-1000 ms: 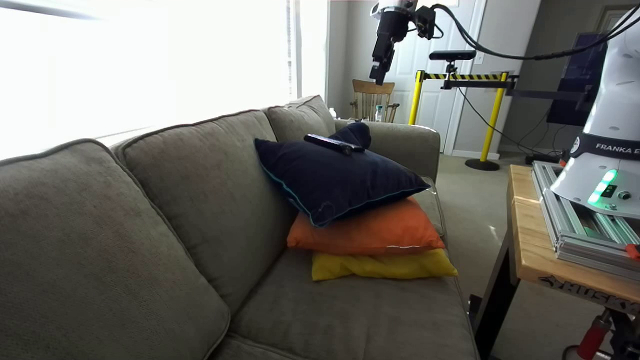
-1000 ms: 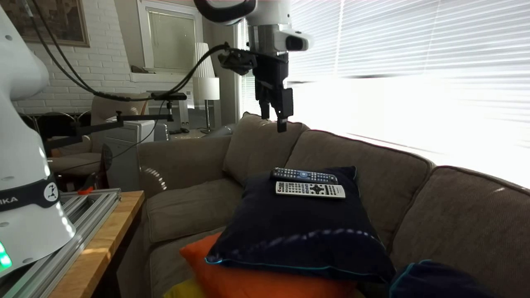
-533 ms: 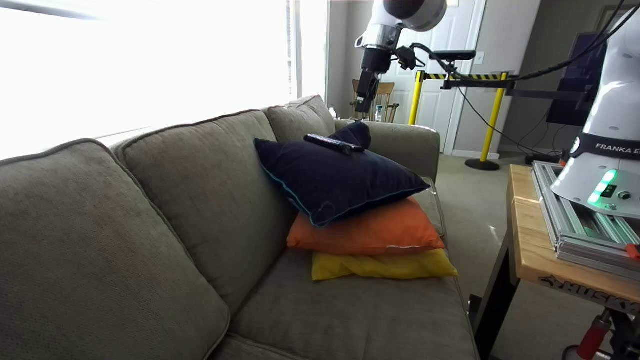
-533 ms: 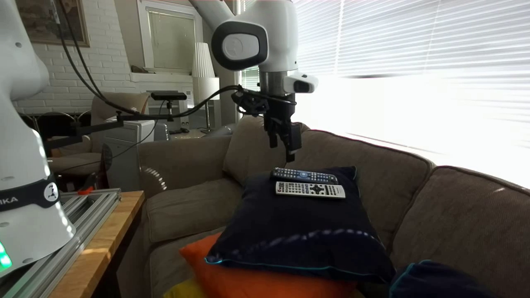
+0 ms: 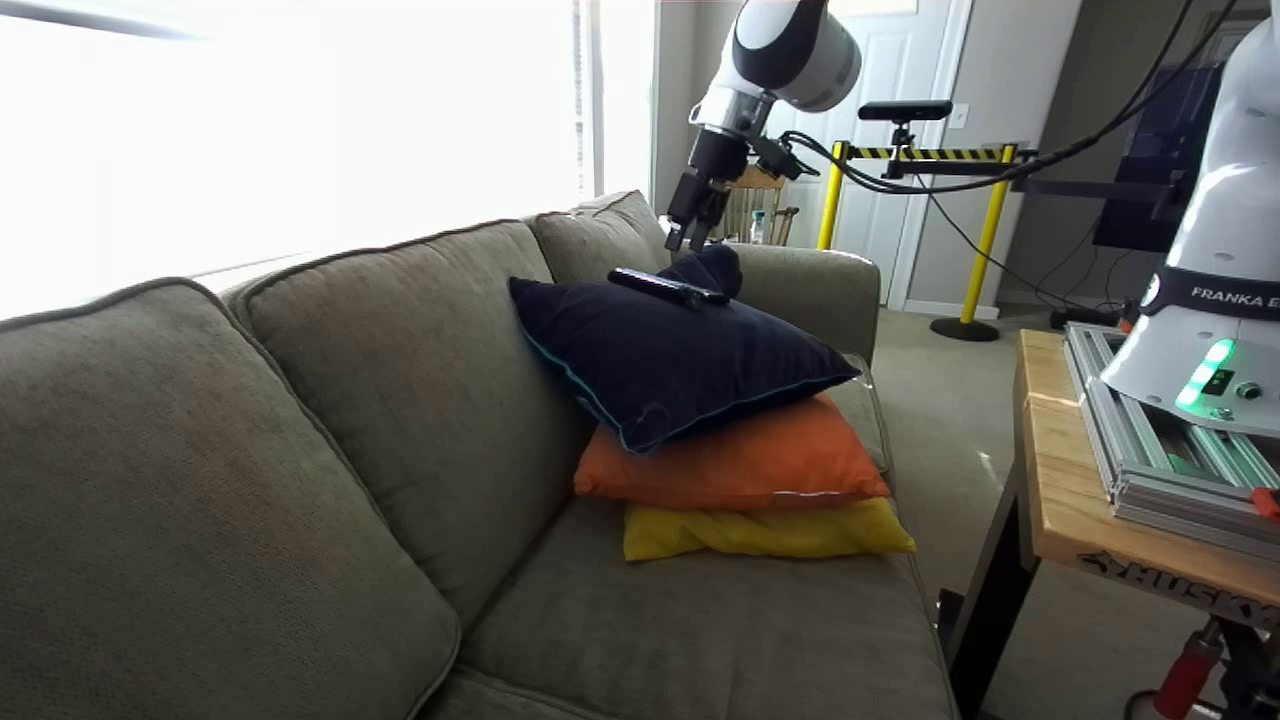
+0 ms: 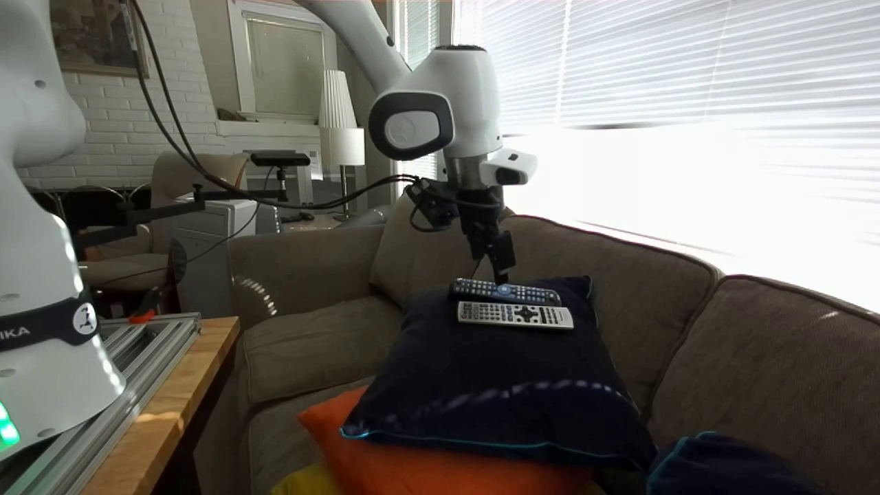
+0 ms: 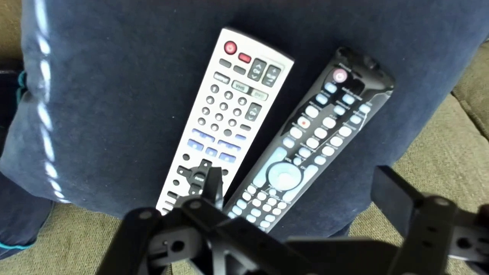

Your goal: Move the black button to the right and move the grey button to the left

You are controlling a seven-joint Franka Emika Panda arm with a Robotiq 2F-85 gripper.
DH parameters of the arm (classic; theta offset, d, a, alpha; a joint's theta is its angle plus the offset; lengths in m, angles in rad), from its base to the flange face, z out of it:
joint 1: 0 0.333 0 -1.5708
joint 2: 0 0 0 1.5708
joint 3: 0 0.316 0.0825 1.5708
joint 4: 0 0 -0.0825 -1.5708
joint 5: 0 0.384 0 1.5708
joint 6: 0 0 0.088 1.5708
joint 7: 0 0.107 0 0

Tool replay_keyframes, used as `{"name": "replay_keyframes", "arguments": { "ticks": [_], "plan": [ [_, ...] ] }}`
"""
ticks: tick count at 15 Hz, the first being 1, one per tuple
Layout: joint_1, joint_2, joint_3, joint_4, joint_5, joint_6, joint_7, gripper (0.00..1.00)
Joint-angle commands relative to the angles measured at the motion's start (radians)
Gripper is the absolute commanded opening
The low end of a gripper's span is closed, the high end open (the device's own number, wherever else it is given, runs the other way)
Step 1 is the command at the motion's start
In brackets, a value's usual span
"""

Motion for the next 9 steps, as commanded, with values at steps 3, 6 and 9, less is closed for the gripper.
{"name": "replay_keyframes", "arguments": {
  "ticks": [3, 6, 9],
  "plan": [
    [-0.091, 0.109, 0.121, 0.089, 0.098, 0.025, 0.003, 1.0],
    [-0.103, 0.144, 0.14, 0.109, 0.084, 0.046, 0.025, 1.0],
    [-0.105, 0.167, 0.145, 0.119, 0.073, 0.064, 0.062, 1.0]
  ]
}}
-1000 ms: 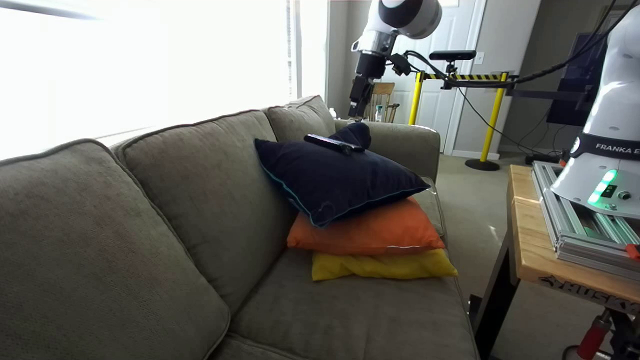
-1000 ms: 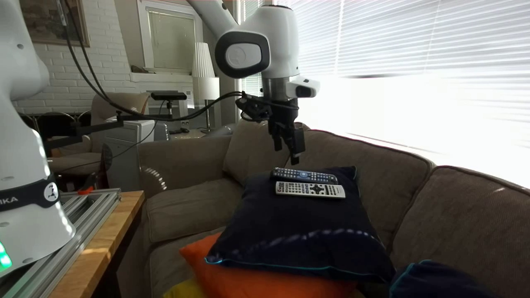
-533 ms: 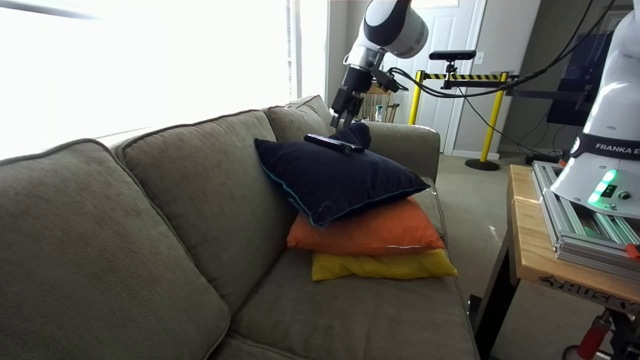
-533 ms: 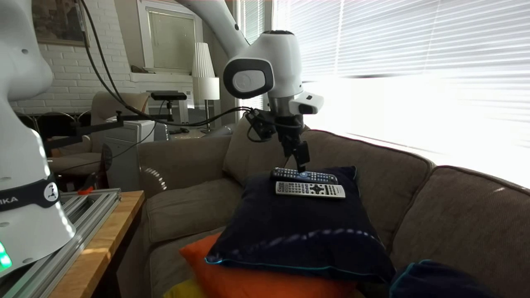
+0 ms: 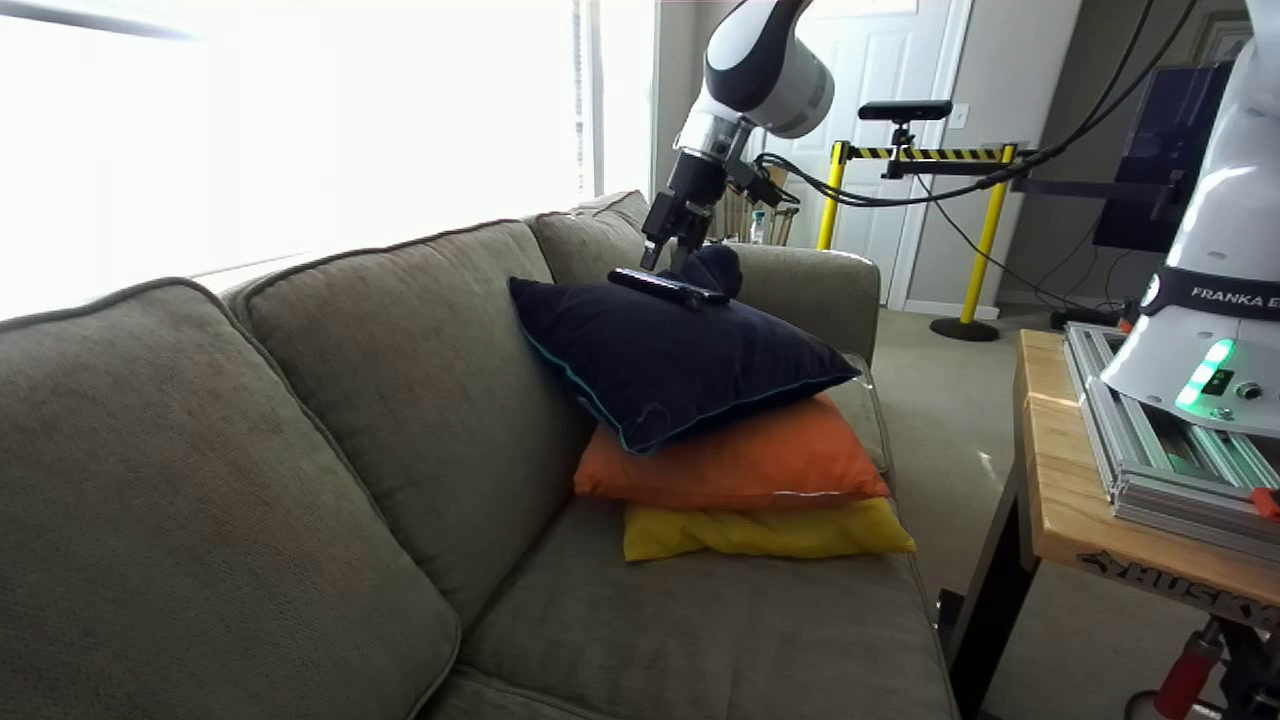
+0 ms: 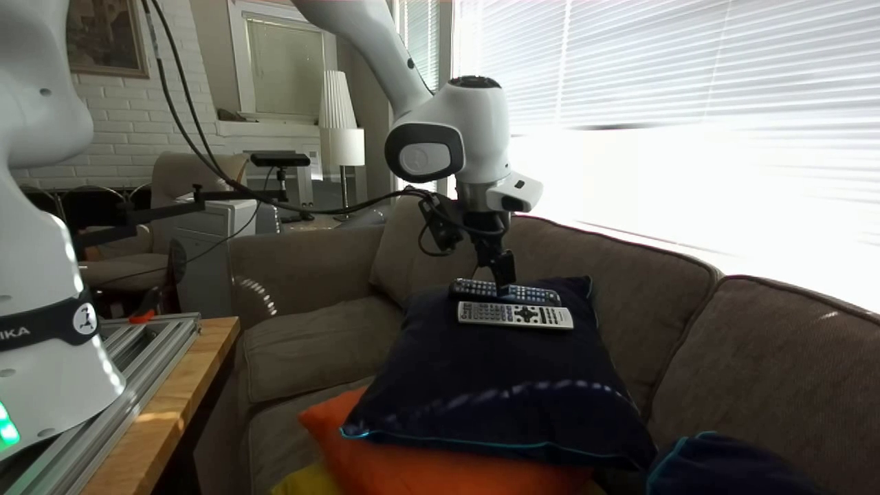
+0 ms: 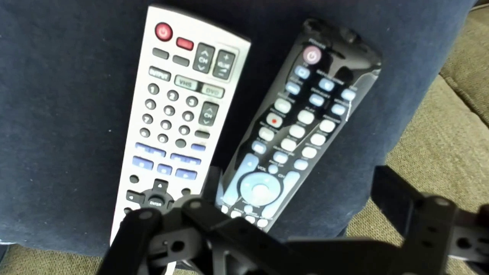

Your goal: Move the black button to the right and move the grey button to the left

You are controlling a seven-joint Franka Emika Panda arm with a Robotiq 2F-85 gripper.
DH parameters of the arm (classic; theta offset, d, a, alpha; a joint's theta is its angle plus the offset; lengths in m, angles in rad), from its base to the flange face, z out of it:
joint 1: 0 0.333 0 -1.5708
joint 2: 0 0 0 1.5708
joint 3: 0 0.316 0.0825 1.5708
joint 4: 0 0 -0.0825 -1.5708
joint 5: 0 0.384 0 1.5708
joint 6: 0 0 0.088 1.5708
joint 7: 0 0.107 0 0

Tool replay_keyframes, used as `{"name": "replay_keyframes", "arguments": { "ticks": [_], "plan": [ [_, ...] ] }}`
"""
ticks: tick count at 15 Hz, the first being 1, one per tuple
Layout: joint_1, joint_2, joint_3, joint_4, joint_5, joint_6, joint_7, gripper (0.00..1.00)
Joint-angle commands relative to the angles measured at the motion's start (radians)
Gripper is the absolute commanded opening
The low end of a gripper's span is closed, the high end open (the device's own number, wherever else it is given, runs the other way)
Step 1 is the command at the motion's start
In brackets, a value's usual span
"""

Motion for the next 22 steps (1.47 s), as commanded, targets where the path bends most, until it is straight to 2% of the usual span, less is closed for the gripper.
{"name": "replay_keyframes", "arguments": {
  "ticks": [1, 6, 7, 8, 13, 18, 22],
  "plan": [
    [-0.011, 0.05, 0.018, 0.035, 0.004, 0.034, 0.069, 1.0],
    [0.003, 0.067, 0.003, 0.04, -0.014, 0.027, 0.163, 1.0],
    [0.007, 0.069, -0.002, 0.04, -0.02, 0.027, 0.177, 0.9],
    [0.008, 0.07, -0.003, 0.04, -0.022, 0.029, 0.187, 0.72],
    [0.011, 0.072, -0.007, 0.039, -0.028, 0.03, 0.214, 0.37],
    [-0.008, -0.016, 0.001, 0.014, -0.027, -0.018, 0.2, 0.34],
    [-0.019, -0.128, -0.034, -0.02, -0.04, -0.093, 0.189, 0.34]
  ]
}}
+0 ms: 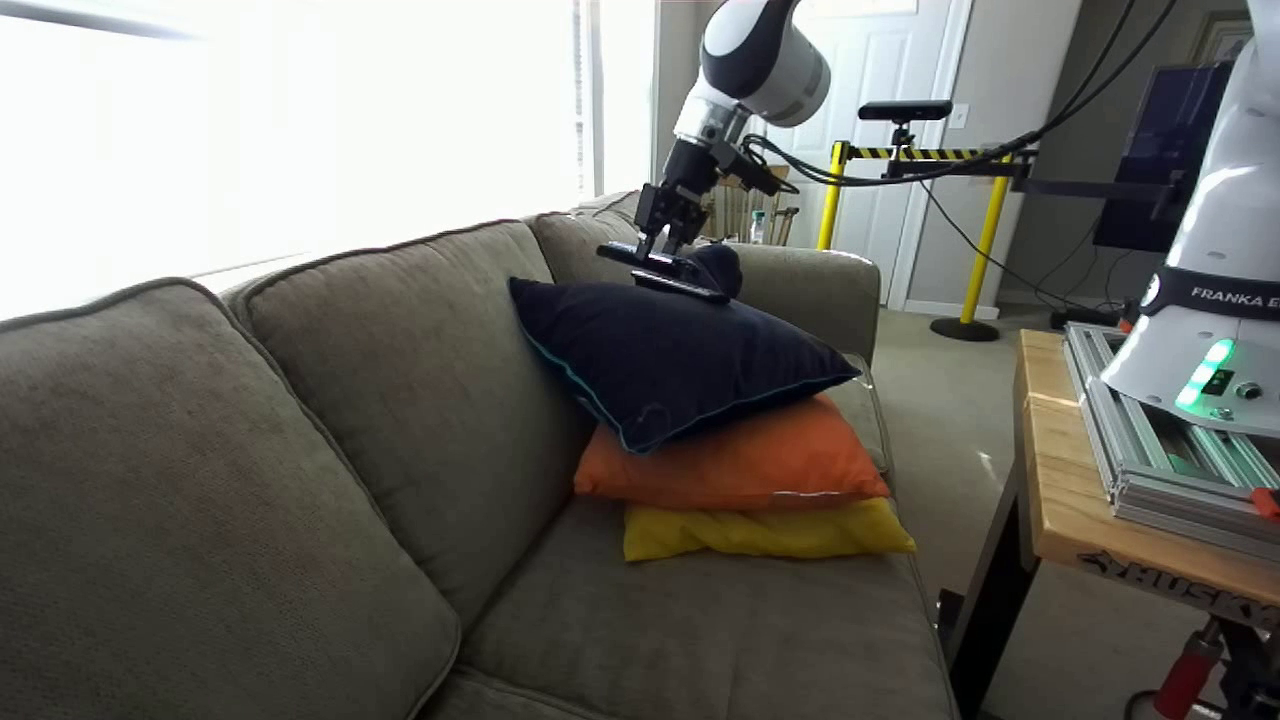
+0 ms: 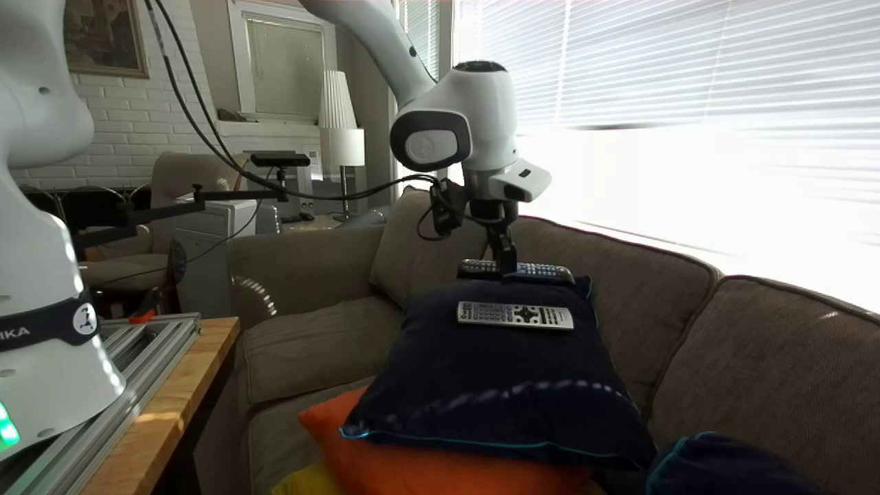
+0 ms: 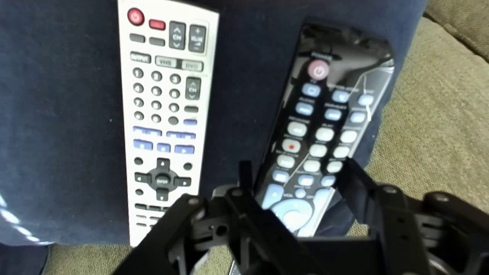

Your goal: Move the black button to the right and move the grey button to the left

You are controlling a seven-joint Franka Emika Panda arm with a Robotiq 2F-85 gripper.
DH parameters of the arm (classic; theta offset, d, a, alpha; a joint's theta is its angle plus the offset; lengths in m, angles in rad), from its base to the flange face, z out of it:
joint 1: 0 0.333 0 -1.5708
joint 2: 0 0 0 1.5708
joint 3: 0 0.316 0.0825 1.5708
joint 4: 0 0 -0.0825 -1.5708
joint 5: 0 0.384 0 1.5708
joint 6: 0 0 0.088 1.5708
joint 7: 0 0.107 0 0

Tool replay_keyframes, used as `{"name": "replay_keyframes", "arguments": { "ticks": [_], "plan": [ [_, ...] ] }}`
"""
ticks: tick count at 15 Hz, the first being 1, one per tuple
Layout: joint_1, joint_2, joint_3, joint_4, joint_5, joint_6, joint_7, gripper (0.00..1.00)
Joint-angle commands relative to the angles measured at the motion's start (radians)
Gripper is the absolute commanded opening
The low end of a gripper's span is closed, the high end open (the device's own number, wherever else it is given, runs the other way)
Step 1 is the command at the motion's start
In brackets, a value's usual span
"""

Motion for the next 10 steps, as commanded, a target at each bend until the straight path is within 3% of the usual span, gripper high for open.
{"name": "replay_keyframes", "arguments": {
  "ticks": [1, 7, 10],
  "plan": [
    [-0.007, -0.129, -0.053, -0.049, -0.049, -0.118, 0.026, 0.34],
    [0.0, -0.256, -0.188, -0.105, -0.157, -0.28, 0.021, 0.34],
    [0.002, -0.261, -0.219, -0.135, -0.194, -0.291, -0.014, 0.34]
  ]
}}
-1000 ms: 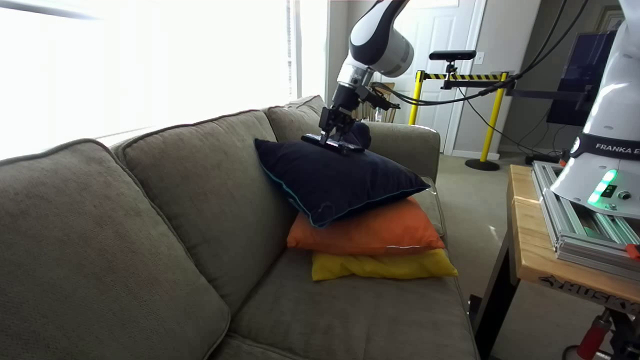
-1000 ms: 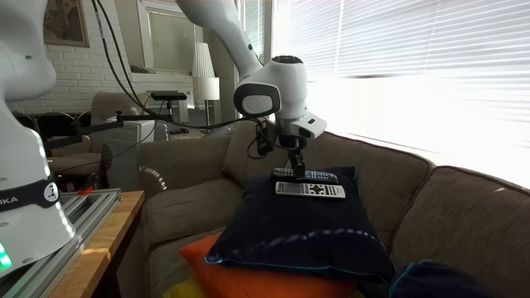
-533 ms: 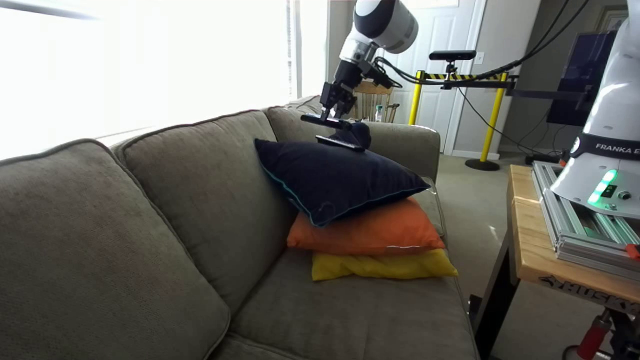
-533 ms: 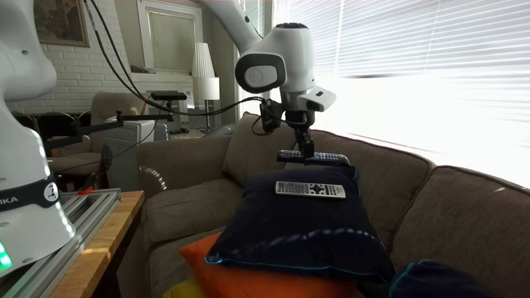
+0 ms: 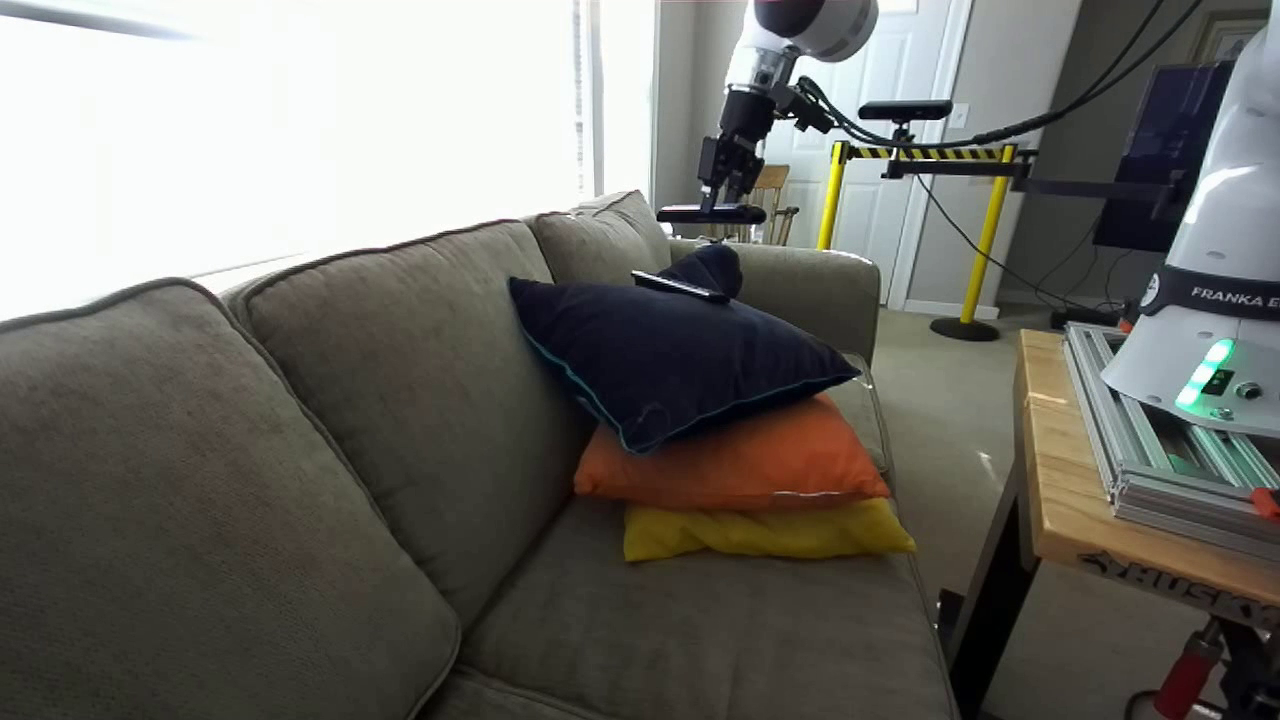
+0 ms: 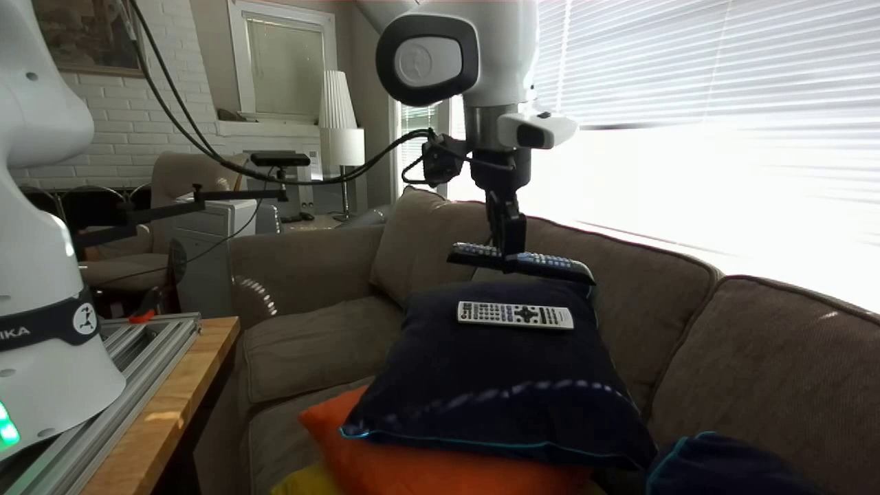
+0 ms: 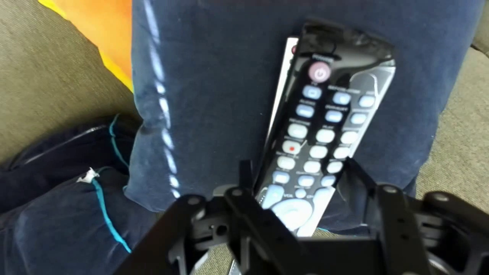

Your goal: Move the black button to the right and move the grey button to the left

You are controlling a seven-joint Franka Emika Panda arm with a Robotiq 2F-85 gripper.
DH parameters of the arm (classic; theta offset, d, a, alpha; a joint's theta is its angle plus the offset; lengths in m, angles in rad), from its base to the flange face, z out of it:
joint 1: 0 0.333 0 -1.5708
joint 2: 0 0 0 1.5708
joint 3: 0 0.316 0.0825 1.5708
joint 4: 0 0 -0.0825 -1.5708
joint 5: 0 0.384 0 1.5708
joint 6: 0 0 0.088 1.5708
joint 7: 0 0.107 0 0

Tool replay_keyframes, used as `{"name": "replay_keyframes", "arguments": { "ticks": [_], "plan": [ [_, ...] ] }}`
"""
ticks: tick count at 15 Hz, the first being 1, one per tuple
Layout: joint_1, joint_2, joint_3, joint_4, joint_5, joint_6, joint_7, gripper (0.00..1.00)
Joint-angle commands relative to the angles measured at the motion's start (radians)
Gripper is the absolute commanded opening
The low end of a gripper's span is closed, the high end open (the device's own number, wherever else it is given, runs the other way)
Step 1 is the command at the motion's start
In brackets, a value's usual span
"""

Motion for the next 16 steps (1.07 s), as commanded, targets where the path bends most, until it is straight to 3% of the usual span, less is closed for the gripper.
{"name": "replay_keyframes", "arguments": {
  "ticks": [1, 7, 12, 16],
  "plan": [
    [0.007, -0.034, -0.028, -0.062, -0.061, -0.013, -0.024, 0.34],
    [-0.002, 0.017, -0.032, -0.12, -0.051, 0.064, -0.095, 0.34],
    [-0.012, 0.079, -0.026, -0.136, -0.059, 0.199, -0.137, 0.34],
    [-0.051, 0.138, 0.029, -0.116, 0.006, 0.306, -0.186, 0.34]
  ]
}}
